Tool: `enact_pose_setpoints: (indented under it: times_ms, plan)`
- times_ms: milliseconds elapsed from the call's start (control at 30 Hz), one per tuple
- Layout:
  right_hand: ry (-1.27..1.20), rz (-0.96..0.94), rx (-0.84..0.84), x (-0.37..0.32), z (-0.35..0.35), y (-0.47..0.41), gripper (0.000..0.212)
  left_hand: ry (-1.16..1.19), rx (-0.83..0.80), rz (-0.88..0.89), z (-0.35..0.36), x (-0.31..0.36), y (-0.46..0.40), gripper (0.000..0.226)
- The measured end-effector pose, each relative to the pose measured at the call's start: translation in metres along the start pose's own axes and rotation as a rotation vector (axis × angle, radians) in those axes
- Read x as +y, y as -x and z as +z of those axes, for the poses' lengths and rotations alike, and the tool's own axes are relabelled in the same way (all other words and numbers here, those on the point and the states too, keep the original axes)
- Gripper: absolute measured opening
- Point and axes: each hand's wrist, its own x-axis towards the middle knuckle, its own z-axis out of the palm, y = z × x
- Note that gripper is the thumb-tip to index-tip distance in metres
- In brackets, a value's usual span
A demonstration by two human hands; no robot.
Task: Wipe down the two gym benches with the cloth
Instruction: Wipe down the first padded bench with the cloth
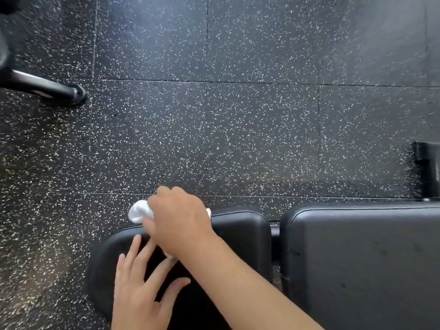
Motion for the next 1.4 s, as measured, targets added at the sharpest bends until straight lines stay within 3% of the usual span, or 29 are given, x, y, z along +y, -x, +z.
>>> enact_pose_setpoints:
  times_ms: [133,300,367,567,1033,1300,1400]
  plan:
    - [0.006,-0.045,0.104,0.045,-0.023,0.04,0.021,-0.005,-0.014,-0.014,0.0,-0.001,0.003,0.057]
    - [-0.109,0.242,0.022,0.122,-0.058,0.073,0.026,0.011,0.007,-0.002,0.007,-0.006,0.005,0.053]
    - [-0.147,0.252,0.006,0.127,-0.059,0.073,0.025,0.021,0.021,-0.002,0.01,-0.007,0.007,0.051]
    - [0.089,0.13,-0.008,0.084,-0.042,0.051,0.03,0.02,0.053,0.059,0.011,-0.012,0.011,0.05]
    - [0.17,-0.02,-0.074,-0.068,0.034,-0.025,0.032,0.049,0.095,0.101,-0.013,-0.081,0.07,0.04]
    - [0.479,-0.521,-0.321,-0.14,0.075,-0.031,0.026,-0.002,0.124,0.238,-0.022,-0.101,0.081,0.034]
    - [0.439,-0.513,-0.269,-0.13,0.063,-0.029,0.022,-0.032,0.061,0.244,-0.038,-0.116,0.091,0.04]
